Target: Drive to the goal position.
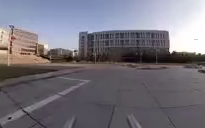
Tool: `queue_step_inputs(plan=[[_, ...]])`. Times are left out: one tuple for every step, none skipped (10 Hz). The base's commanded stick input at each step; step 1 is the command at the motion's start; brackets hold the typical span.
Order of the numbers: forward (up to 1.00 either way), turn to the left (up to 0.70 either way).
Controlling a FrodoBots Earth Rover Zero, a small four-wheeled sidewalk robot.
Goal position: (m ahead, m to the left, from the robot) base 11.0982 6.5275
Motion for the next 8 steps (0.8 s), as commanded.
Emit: queue_step_inputs(plan=[[0.70,0.00],[0.70,0.00],[0.70,0.00],[0.70,0.00],[0.70,0.00],[0.70,0.00],[0.70,0.00],[0.70,0.00]])
